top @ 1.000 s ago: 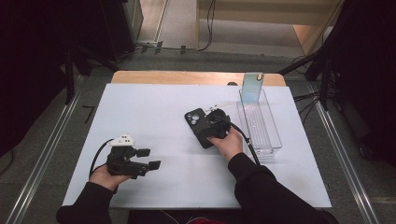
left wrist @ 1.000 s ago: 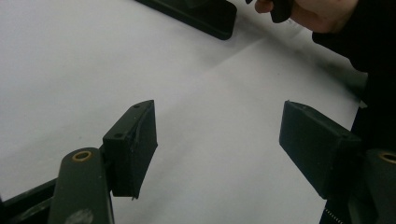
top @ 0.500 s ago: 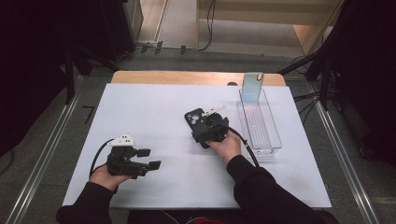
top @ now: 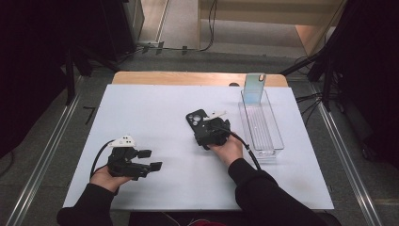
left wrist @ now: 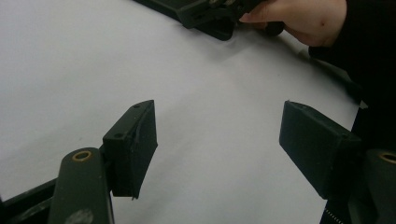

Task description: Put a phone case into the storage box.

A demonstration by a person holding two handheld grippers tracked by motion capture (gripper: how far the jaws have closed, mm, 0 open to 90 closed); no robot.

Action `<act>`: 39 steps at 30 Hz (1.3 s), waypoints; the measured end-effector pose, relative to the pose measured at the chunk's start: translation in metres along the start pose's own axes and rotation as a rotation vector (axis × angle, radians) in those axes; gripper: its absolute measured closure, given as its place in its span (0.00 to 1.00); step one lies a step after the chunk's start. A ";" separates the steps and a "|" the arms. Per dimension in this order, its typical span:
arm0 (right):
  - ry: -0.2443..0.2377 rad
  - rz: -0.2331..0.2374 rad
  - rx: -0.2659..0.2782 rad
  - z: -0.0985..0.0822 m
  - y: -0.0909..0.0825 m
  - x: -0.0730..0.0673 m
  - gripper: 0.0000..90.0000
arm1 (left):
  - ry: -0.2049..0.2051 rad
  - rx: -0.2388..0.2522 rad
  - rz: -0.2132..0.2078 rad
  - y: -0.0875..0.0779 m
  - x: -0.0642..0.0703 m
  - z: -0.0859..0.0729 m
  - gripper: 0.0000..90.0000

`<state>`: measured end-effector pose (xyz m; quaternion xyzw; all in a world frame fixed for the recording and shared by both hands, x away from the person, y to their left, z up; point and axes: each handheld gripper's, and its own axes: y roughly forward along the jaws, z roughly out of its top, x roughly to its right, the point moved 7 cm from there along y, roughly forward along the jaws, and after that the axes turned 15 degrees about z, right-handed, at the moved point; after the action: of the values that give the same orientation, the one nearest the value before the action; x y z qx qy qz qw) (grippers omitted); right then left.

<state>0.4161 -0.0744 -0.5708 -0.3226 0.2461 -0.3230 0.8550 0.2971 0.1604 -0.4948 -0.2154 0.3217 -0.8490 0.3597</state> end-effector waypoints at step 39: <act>0.058 0.111 0.126 0.018 -0.041 -0.006 0.16 | -0.055 0.008 -0.012 0.000 0.002 0.008 0.31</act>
<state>0.4076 -0.0870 -0.5285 -0.2447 0.2676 -0.2994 0.8826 0.3006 0.1560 -0.4887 -0.2391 0.3072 -0.8461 0.3641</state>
